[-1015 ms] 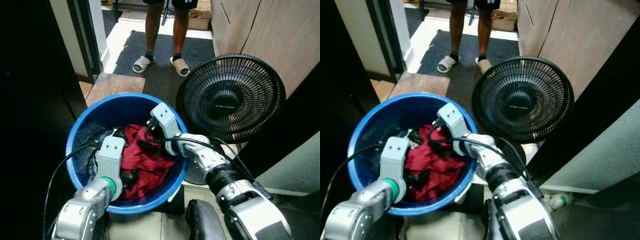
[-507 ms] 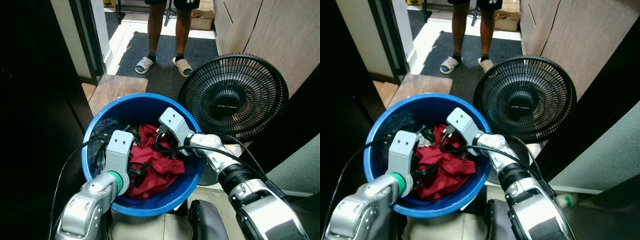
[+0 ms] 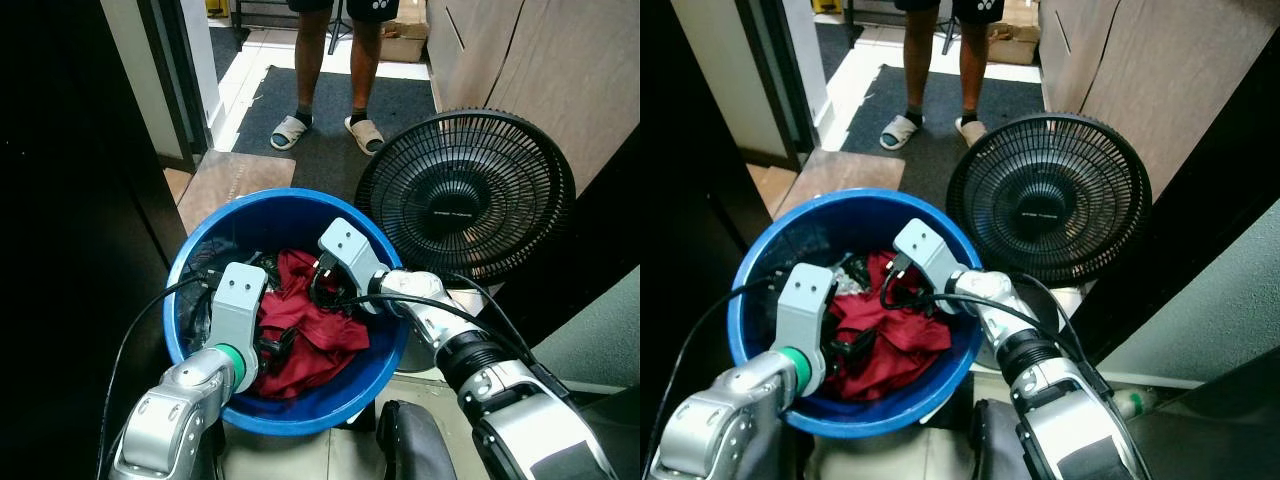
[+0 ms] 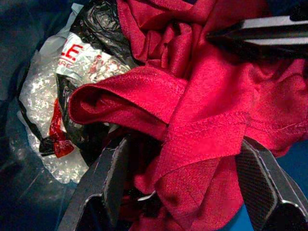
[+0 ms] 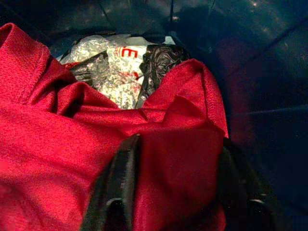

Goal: Clothes washing

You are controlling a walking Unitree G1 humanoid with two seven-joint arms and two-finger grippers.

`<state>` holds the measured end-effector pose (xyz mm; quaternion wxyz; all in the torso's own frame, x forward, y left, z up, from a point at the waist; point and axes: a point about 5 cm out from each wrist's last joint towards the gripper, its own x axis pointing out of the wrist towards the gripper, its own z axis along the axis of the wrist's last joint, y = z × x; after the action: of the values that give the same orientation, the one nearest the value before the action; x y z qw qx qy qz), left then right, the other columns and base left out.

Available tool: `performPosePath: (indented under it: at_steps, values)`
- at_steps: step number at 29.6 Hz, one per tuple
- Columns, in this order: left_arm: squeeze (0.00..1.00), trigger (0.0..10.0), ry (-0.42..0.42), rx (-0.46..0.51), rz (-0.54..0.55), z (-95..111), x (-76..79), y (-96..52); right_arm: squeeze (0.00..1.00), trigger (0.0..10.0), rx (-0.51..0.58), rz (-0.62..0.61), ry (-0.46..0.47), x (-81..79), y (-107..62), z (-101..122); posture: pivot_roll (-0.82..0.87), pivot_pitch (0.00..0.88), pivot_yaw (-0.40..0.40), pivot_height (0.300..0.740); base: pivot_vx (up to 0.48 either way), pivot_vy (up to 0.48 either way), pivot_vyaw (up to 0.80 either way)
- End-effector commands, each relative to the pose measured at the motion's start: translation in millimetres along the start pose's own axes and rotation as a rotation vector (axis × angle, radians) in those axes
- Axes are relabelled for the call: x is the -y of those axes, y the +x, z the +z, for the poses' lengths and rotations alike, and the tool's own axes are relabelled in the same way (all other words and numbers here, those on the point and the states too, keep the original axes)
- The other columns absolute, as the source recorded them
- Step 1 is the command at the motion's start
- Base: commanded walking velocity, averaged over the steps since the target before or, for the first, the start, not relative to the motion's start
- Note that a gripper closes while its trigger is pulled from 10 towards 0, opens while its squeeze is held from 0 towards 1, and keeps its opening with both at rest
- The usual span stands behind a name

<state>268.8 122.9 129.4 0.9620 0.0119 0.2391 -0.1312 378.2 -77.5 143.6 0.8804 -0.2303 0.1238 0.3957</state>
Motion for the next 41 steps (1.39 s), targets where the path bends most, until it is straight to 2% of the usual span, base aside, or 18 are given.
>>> performPosePath:
  at_steps: [1, 16, 17, 18, 19, 21, 22, 24, 25, 27, 28, 29, 30, 31, 33, 35, 38, 41]
  values:
    - [0.0, 10.0, -0.033, -0.121, 0.088, -26.7, -21.5, -2.3, 0.0, 0.0, -0.098, -0.045, 0.089, 7.6, -12.3, -35.4, 0.11, 0.147, 0.002, 0.517, 0.0, 0.0, 0.0]
    - [0.0, 10.0, -0.034, -0.123, 0.087, -27.2, -21.4, -2.8, 0.0, 0.0, -0.035, -0.04, 0.112, 2.1, -7.1, -26.9, 0.11, 0.149, 0.003, 0.517, 0.0, 0.0, 0.0]
    - [0.0, 10.0, -0.035, -0.124, 0.087, -27.6, -21.5, -3.0, 0.0, 0.0, 0.012, -0.06, 0.125, 4.1, -7.0, -20.7, 0.11, 0.148, 0.003, 0.517, 0.0, 0.0, 0.0]
    - [0.0, 10.0, -0.035, -0.124, 0.087, -27.6, -21.5, -3.0, 0.0, 0.0, 0.012, -0.06, 0.125, 4.1, -7.0, -20.7, 0.11, 0.148, 0.003, 0.517, 0.0, 0.0, 0.0]
    - [0.0, 10.0, -0.037, -0.124, 0.088, -27.9, -21.5, -3.3, 0.0, 0.0, 0.112, -0.106, 0.142, 8.6, -8.2, -7.4, 0.12, 0.147, 0.002, 0.517, 0.0, 0.0, 0.0]
    - [0.0, 10.0, -0.037, -0.124, 0.088, -27.9, -21.5, -3.3, 0.0, 0.0, 0.112, -0.106, 0.142, 8.6, -8.2, -7.4, 0.12, 0.147, 0.002, 0.517, 0.0, 0.0, 0.0]
    - [0.0, 10.0, -0.042, -0.118, 0.088, -27.4, -21.2, -3.4, 0.0, 0.0, 0.251, -0.179, 0.15, 15.4, -12.5, 10.2, 0.12, 0.145, 0.001, 0.517, 0.0, 0.0, 0.0]
    - [0.0, 10.0, -0.042, -0.118, 0.088, -27.4, -21.2, -3.4, 0.0, 0.0, 0.251, -0.179, 0.15, 15.4, -12.5, 10.2, 0.12, 0.145, 0.001, 0.517, 0.0, 0.0, 0.0]
    - [0.0, 10.0, -0.047, -0.109, 0.088, -26.5, -21.0, -3.6, 0.0, 2.4, 0.38, -0.253, 0.154, 21.9, -19.5, 25.7, 0.12, 0.145, 0.0, 0.517, 0.0, 0.0, 0.0]
    - [0.0, 10.0, -0.047, -0.109, 0.088, -26.5, -21.0, -3.6, 0.0, 2.4, 0.38, -0.253, 0.154, 21.9, -19.5, 25.7, 0.12, 0.145, 0.0, 0.517, 0.0, 0.0, 0.0]
    - [0.0, 10.0, -0.057, -0.086, 0.087, -23.6, -20.8, -3.8, 0.0, 10.0, 0.518, -0.351, 0.157, 29.8, -30.8, 43.3, 0.13, 0.141, 0.001, 0.517, 0.0, 0.0, 0.0]
    - [0.0, 10.0, -0.057, -0.086, 0.087, -23.6, -20.8, -3.8, 0.0, 10.0, 0.518, -0.351, 0.157, 29.8, -30.8, 43.3, 0.13, 0.141, 0.001, 0.517, 0.0, 0.0, 0.0]
    - [0.0, 10.0, -0.07, -0.051, 0.079, -18.7, -19.8, -4.0, 0.0, 10.0, 0.643, -0.448, 0.15, 35.8, -44.4, 60.9, 0.13, 0.139, 0.003, 0.517, 0.0, 0.0, 0.0]
    - [0.0, 10.0, -0.07, -0.051, 0.079, -18.7, -19.8, -4.0, 0.0, 10.0, 0.643, -0.448, 0.15, 35.8, -44.4, 60.9, 0.13, 0.139, 0.003, 0.517, 0.0, 0.0, 0.0]
    - [0.0, 10.0, -0.084, 0.002, 0.059, -10.5, -17.5, -4.0, 0.0, 10.0, 0.8, -0.577, 0.13, 41.9, -66.8, 86.0, 0.13, 0.137, 0.005, 0.517, 0.0, 0.0, 0.0]
    - [0.0, 10.0, -0.084, 0.002, 0.059, -10.5, -17.5, -4.0, 0.0, 10.0, 0.8, -0.577, 0.13, 41.9, -66.8, 86.0, 0.13, 0.137, 0.005, 0.517, 0.0, 0.0, 0.0]
    - [0.0, 10.0, -0.086, 0.021, 0.049, -7.3, -16.1, -3.5, 0.0, 10.0, 0.87, -0.632, 0.113, 44.7, -78.9, 100.2, 0.12, 0.131, 0.007, 0.517, 0.0, 0.0, 0.0]
    - [0.0, 10.0, -0.089, 0.023, 0.045, -6.9, -15.6, -3.0, 0.0, 10.0, 0.891, -0.647, 0.101, 46.0, -83.4, 106.0, 0.12, 0.131, 0.007, 0.517, 0.0, 0.0, 0.0]
